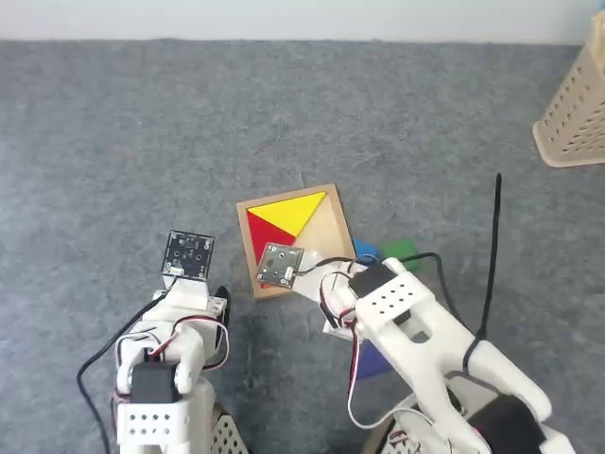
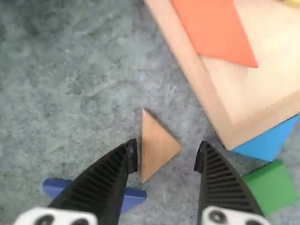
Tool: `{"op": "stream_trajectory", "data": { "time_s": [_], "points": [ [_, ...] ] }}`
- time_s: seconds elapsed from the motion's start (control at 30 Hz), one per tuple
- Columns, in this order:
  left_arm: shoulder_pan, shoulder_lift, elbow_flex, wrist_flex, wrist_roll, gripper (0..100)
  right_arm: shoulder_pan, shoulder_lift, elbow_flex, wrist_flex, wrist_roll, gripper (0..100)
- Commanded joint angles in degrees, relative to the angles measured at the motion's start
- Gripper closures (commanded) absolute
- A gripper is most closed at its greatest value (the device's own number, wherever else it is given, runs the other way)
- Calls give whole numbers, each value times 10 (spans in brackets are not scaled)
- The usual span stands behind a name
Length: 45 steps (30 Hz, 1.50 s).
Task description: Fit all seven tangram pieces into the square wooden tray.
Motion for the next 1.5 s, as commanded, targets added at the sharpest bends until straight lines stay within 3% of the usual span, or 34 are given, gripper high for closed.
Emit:
{"op": "stream_trajectory", "data": {
  "time_s": [0.0, 0.3, 0.53, 0.83, 1.17, 1.47],
  "points": [
    [0, -9, -2, 3, 4, 867, 9, 22, -5, -29, 8, 790],
    [0, -9, -2, 3, 4, 867, 13, 87, -33, -37, 9, 791],
    [0, -9, -2, 3, 4, 867, 12, 86, -34, -37, 9, 945],
    [0, -9, -2, 3, 4, 867, 12, 77, -36, -36, 9, 950],
    [0, -9, -2, 3, 4, 867, 10, -80, -26, 37, 4, 950],
    [0, -9, -2, 3, 4, 867, 10, -124, -60, 14, 4, 950]
  ]
}}
